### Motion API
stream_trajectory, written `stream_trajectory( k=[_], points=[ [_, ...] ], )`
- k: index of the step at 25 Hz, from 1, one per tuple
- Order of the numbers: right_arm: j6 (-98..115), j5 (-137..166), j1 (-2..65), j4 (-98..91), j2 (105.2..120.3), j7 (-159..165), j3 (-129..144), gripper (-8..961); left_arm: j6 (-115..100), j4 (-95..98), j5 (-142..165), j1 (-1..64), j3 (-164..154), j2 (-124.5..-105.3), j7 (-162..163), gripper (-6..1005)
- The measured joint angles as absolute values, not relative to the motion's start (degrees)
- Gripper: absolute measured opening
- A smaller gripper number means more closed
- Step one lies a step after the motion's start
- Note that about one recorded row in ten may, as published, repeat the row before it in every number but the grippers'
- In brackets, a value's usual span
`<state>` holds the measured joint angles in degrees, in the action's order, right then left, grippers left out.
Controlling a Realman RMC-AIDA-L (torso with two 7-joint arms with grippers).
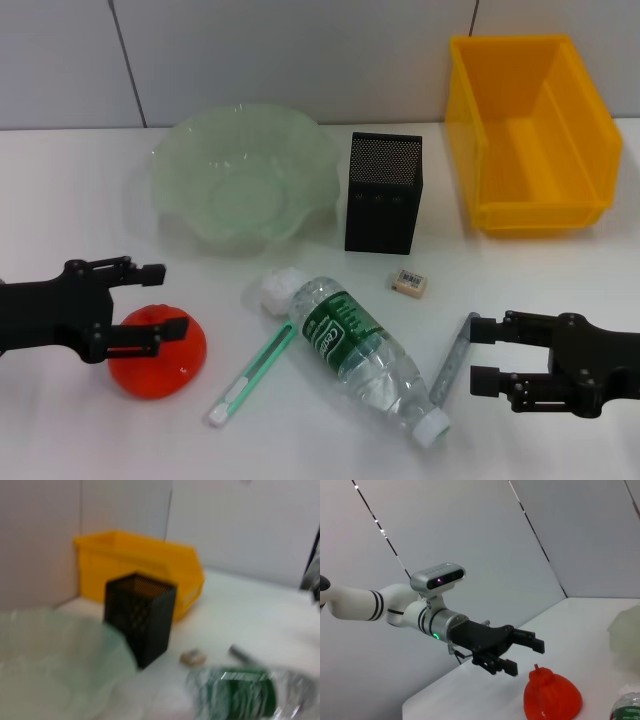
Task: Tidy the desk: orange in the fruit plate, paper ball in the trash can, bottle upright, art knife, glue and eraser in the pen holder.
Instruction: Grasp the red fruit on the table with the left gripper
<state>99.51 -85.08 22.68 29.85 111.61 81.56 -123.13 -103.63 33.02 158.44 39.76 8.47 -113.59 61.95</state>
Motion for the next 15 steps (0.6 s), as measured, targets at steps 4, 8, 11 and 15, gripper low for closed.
stream_trajectory(
  k=[4,8,11,15],
  points=[
    [99.37,-85.08,22.67,29.88,111.55,81.56,-123.14,786,-98.85,36.01,158.45,39.13,4.54,-114.51,62.47,813],
    [99.19,-85.08,22.68,29.88,111.53,81.56,-123.14,786,-95.20,36.95,158.45,38.22,1.72,-115.52,62.55,813],
    [99.12,-85.08,22.92,29.79,111.53,81.56,-123.19,786,-94.33,36.65,158.45,38.00,1.06,-115.82,62.30,814],
    [99.07,-85.08,23.24,29.72,111.53,81.57,-123.22,786,-92.39,36.47,158.41,37.90,0.73,-116.79,61.91,785]
  ],
)
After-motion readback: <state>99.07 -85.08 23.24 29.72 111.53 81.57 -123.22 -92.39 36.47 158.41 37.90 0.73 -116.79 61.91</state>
